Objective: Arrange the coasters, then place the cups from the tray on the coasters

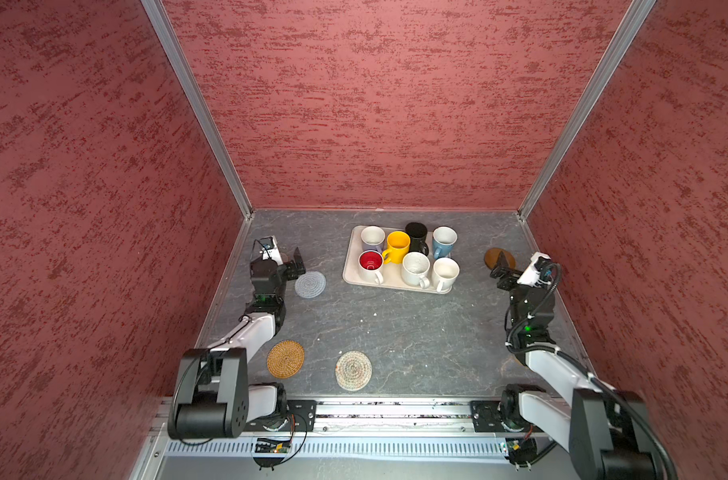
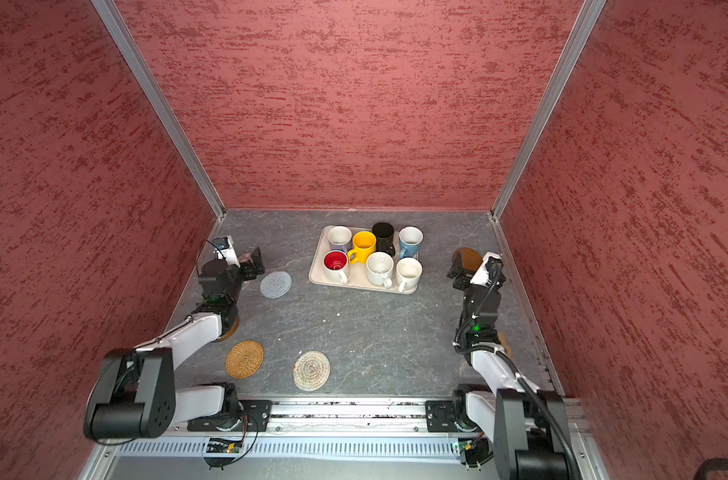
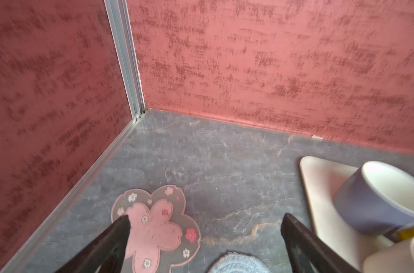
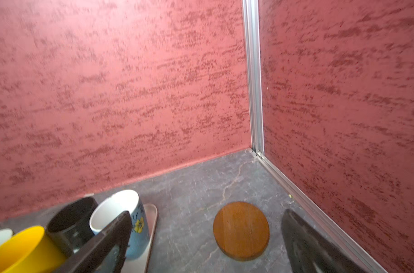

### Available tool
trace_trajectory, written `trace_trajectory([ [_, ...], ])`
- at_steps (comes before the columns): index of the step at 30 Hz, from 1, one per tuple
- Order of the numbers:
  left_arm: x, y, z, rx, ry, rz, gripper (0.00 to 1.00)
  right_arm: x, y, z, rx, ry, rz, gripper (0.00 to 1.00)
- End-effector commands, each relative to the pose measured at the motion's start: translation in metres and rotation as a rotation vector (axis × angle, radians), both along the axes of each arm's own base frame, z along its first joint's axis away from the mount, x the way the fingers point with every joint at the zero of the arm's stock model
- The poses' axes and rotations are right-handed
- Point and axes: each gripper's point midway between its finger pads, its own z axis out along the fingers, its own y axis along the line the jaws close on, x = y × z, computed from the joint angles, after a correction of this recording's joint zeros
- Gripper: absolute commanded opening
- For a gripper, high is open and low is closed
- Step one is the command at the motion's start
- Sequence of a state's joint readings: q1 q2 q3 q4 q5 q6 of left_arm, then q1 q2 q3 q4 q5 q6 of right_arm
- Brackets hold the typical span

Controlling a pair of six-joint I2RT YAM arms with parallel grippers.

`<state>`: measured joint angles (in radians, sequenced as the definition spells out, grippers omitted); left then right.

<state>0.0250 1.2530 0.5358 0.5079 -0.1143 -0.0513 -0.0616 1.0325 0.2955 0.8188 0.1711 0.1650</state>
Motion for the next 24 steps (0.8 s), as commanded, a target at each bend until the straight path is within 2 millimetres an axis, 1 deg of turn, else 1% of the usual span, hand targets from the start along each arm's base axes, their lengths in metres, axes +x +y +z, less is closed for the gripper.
trace_trajectory([
  [1,-0.013,0.001,0.008,-0.049,0.092,0.024,1.00,-0.002,-0.007,0.000,0.105,0.083,-0.041,0.99],
  [4,-0.025,-0.005,0.030,-0.091,0.117,0.012,1.00,-0.007,-0.005,0.012,0.165,0.122,-0.028,0.99],
  [5,-0.031,-0.010,0.039,-0.101,0.128,-0.005,1.00,-0.009,-0.002,0.014,0.184,0.137,-0.014,0.99],
  [7,-0.041,-0.023,0.049,-0.106,0.172,-0.052,1.00,-0.014,0.007,0.018,0.218,0.163,0.032,0.99],
  [11,-0.067,-0.042,0.060,-0.102,0.293,-0.081,1.00,-0.020,0.034,0.021,0.279,0.238,0.163,0.97],
  [14,-0.086,-0.058,0.061,-0.104,0.359,-0.113,1.00,-0.025,0.048,0.020,0.288,0.290,0.206,0.97],
  [17,-0.100,-0.076,0.058,-0.121,0.411,-0.144,1.00,-0.032,0.049,0.013,0.294,0.336,0.200,0.96],
  [19,-0.106,-0.090,0.055,-0.140,0.436,-0.173,1.00,-0.035,0.049,0.004,0.310,0.372,0.195,0.96],
  [21,-0.108,-0.106,0.052,-0.147,0.448,-0.208,1.00,-0.036,0.052,-0.008,0.338,0.418,0.203,0.97],
  [24,-0.103,-0.138,0.047,-0.120,0.452,-0.282,1.00,-0.038,0.052,-0.030,0.395,0.493,0.181,0.99],
])
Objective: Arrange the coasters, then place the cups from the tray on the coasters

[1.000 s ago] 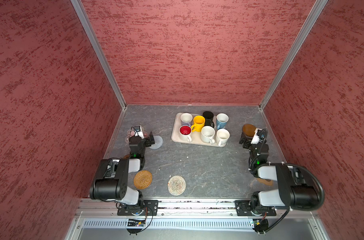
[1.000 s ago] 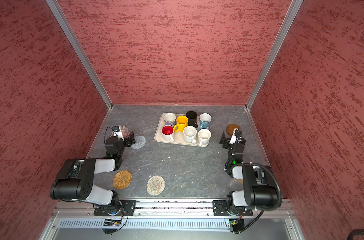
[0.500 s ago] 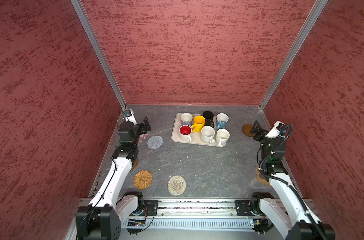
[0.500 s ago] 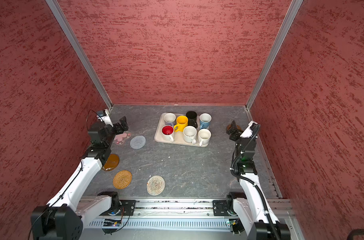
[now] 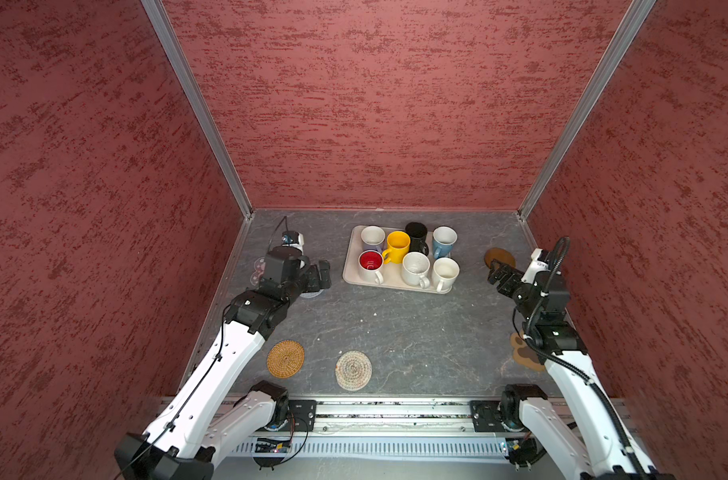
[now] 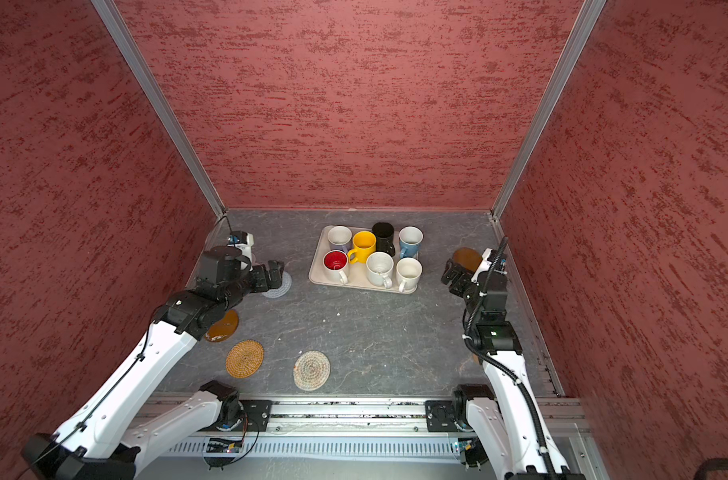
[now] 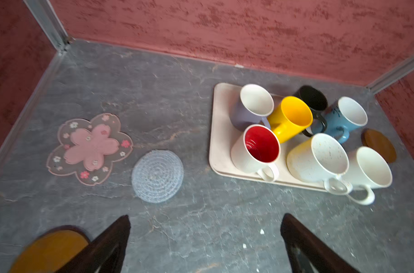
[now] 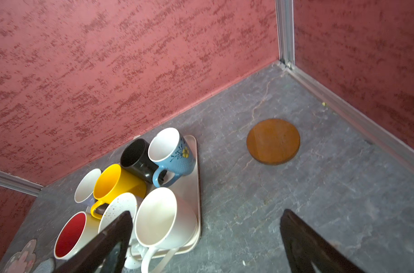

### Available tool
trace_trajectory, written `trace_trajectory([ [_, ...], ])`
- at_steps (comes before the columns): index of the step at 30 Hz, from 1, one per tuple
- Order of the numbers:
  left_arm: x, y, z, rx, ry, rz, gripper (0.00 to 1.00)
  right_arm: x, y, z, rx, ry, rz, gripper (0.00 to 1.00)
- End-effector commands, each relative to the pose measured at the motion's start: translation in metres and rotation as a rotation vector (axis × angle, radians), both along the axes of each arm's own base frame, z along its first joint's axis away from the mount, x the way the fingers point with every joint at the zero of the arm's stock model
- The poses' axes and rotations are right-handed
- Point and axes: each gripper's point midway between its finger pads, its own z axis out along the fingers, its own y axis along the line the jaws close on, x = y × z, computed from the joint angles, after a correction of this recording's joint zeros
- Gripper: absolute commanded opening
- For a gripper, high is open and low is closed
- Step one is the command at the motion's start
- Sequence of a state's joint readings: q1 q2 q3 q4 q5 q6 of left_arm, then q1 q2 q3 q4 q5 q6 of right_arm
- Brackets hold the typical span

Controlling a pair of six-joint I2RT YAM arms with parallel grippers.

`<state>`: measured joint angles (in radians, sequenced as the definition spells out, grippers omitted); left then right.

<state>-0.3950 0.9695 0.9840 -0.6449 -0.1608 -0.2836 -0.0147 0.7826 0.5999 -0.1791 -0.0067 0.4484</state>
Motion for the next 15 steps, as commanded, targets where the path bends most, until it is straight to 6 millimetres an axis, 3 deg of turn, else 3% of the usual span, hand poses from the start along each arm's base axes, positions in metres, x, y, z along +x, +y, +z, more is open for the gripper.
trace_trajectory([
  [1,0.003,-0.025,-0.008,0.015,0.028,-0.028,1.00,-0.008,0.002,-0.025,0.071,0.121,-0.019,0.99],
  [10,0.050,-0.130,-0.029,0.012,-0.054,-0.160,1.00,-0.021,-0.037,-0.063,0.118,0.247,-0.201,0.99],
  [15,0.071,-0.170,-0.042,-0.087,-0.080,-0.230,0.99,-0.030,-0.052,-0.093,0.256,0.314,-0.288,0.98],
])
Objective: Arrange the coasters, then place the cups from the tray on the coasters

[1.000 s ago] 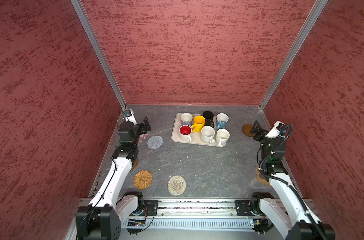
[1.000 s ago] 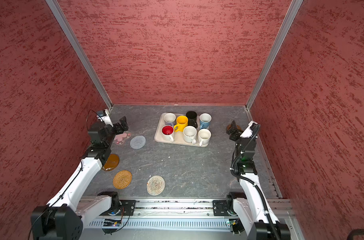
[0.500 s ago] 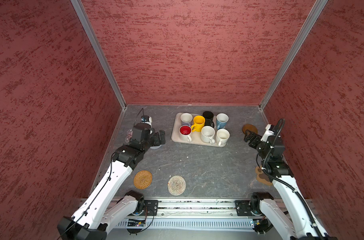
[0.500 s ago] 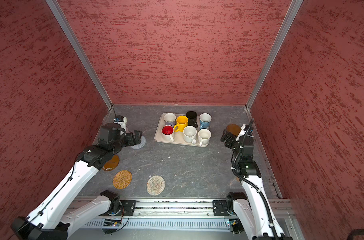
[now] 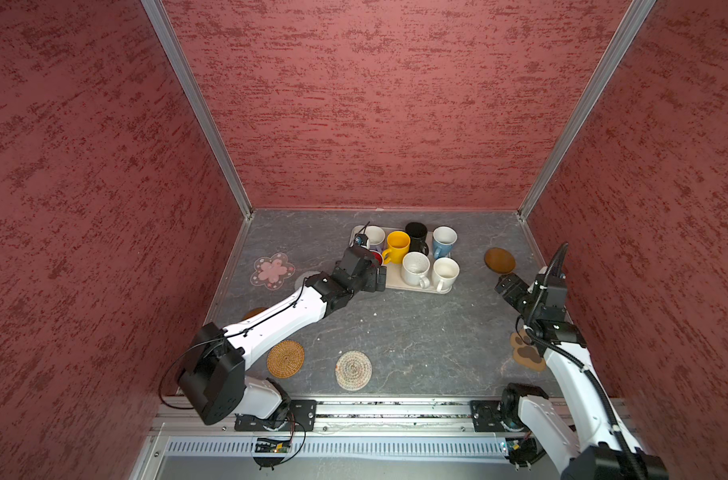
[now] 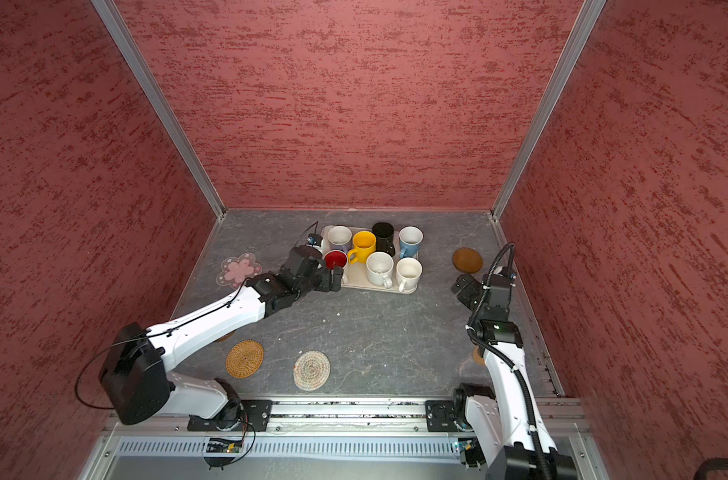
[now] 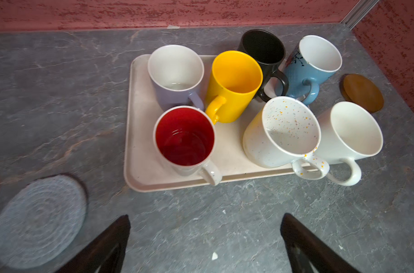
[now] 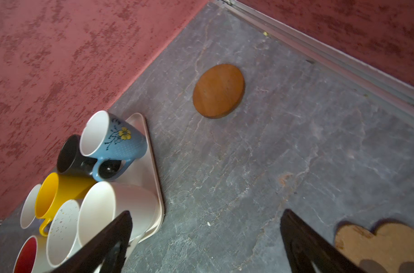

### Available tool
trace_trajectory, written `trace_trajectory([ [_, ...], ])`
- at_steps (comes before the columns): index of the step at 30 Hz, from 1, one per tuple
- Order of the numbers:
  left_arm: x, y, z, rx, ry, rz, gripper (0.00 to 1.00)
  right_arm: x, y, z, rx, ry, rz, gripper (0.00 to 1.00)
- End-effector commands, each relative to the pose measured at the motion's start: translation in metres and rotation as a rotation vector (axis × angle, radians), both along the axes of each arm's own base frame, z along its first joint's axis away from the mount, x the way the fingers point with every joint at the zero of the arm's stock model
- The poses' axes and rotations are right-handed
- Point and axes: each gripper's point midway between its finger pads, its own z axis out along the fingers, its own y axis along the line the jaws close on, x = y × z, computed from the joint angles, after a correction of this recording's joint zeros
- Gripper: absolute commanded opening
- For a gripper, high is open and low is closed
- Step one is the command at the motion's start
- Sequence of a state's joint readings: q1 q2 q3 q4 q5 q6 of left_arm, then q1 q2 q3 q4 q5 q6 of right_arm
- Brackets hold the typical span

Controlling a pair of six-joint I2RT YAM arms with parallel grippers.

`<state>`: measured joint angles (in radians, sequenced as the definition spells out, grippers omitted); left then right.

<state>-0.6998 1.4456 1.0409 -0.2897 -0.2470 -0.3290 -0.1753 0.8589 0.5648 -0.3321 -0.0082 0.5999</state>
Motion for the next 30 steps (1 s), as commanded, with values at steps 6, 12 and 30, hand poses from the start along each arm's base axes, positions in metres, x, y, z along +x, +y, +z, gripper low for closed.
trace_trajectory([
  [6,0.041,-0.044,0.011,-0.263,-0.100,-0.045,1.00,-0.032,-0.036,-0.048,0.130,0.156,-0.231,0.99],
  [12,0.037,-0.053,-0.006,-0.324,-0.065,-0.088,1.00,-0.048,-0.062,-0.071,0.144,0.254,-0.360,0.99],
  [30,0.031,-0.041,-0.034,-0.380,0.008,-0.061,1.00,-0.059,-0.055,-0.133,0.289,0.313,-0.381,0.94],
])
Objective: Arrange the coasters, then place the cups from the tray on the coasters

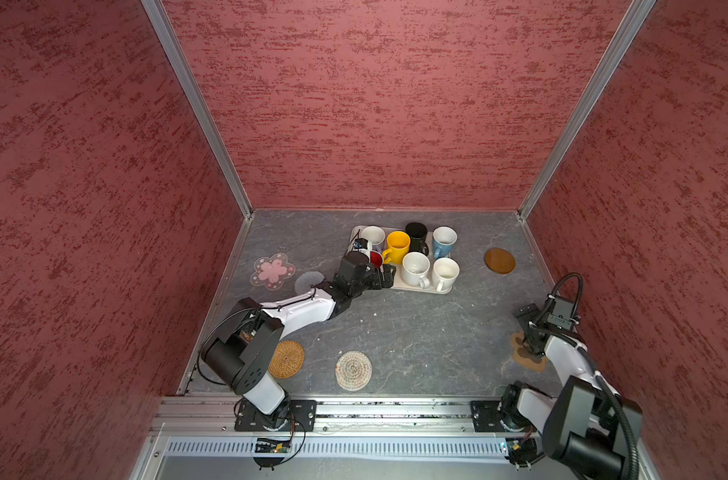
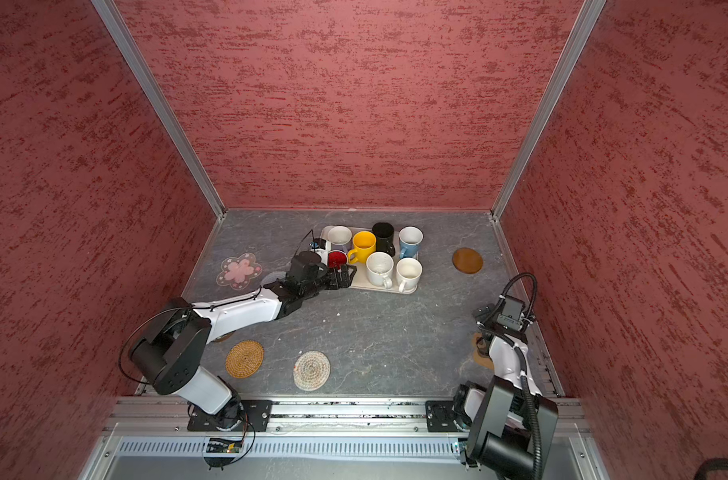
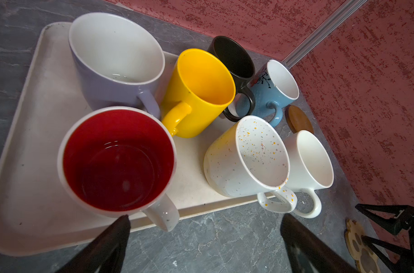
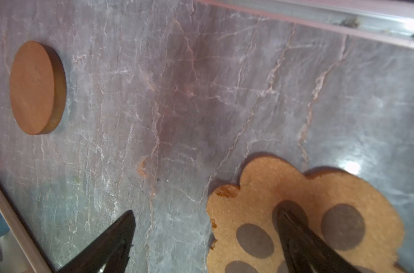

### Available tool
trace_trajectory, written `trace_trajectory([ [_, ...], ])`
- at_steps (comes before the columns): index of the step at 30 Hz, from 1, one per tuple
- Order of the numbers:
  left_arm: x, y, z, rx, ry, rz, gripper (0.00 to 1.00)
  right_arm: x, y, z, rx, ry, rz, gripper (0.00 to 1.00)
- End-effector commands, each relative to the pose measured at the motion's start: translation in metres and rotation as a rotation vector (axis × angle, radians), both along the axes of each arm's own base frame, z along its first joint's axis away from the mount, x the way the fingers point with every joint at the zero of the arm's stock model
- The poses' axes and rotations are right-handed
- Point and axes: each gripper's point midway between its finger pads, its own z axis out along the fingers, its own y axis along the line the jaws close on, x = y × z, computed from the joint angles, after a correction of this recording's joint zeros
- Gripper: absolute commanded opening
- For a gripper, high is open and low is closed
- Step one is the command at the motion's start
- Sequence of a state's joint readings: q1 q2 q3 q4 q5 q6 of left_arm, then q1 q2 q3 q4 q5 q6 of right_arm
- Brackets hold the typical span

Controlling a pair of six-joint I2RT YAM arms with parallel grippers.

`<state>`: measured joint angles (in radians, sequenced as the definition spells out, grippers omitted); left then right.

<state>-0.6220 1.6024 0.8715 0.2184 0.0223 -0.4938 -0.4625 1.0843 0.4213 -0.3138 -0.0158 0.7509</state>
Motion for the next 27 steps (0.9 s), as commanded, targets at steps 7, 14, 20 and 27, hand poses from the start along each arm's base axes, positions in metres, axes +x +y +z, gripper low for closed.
trace_trajectory([
  [7,0.003,-0.004,0.008,-0.027,-0.008,0.001,1.00,-0.001,0.019,-0.014,0.088,-0.025,0.032,0.98],
  [14,0.002,-0.002,0.007,-0.021,-0.010,0.005,1.00,0.005,0.036,-0.016,0.123,-0.014,0.120,0.98],
  [20,0.002,0.003,0.007,-0.018,-0.015,0.018,1.00,0.009,0.060,-0.022,0.156,0.024,0.197,0.99],
  [27,0.001,0.010,0.010,-0.022,-0.029,0.032,1.00,0.012,0.054,-0.006,0.092,0.044,0.198,0.99],
])
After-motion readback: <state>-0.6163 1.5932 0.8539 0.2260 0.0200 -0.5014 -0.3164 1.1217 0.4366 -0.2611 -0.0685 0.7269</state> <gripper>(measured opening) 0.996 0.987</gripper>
